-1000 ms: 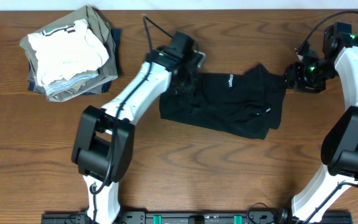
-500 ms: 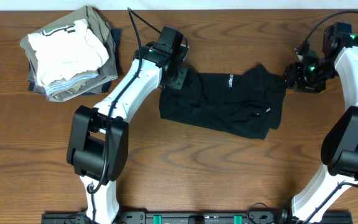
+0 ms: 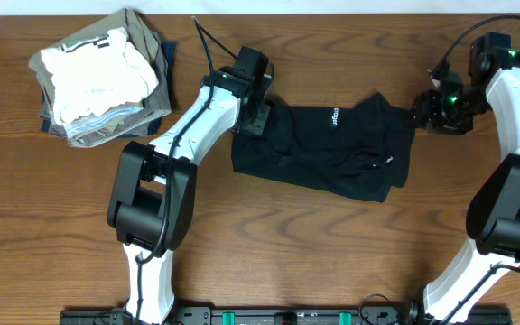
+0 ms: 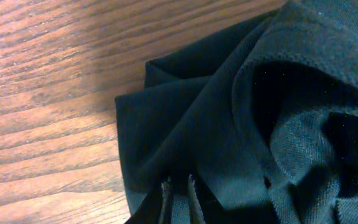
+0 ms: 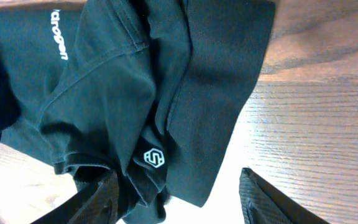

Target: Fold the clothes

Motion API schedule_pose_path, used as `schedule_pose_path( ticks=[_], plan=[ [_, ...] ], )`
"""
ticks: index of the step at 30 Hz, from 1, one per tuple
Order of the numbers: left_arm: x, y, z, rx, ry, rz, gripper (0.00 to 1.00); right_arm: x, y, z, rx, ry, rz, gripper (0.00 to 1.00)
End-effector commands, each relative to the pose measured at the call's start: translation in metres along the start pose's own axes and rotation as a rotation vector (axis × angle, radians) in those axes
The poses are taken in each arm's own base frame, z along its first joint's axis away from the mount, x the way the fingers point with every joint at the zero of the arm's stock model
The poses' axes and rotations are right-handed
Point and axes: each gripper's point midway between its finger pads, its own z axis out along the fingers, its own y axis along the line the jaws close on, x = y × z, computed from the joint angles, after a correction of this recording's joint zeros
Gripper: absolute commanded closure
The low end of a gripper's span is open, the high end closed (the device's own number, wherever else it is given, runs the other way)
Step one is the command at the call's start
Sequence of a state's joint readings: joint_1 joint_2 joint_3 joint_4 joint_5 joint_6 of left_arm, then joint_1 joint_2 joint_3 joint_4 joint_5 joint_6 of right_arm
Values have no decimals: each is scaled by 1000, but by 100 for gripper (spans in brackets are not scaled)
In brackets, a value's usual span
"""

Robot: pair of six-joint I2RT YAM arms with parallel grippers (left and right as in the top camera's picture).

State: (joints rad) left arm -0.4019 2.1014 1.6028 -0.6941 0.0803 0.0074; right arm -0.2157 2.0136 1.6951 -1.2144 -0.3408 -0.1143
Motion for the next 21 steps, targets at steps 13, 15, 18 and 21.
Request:
schedule_pose_path(
  ticks=[13,15,18,21],
  plan=[
    [-13,-81,2,122,-77,104,93,-4,12,-7,-6,-24,-45,39],
    [-16,-91,2,131,-96,112,93,-4,12,-7,-6,-24,-45,39],
    [-22,-104,0,149,-128,99,93,-4,12,-7,-6,-25,-45,39],
    [-24,-120,-2,191,-147,107,93,-4,12,-7,-6,-25,-46,39]
  ],
)
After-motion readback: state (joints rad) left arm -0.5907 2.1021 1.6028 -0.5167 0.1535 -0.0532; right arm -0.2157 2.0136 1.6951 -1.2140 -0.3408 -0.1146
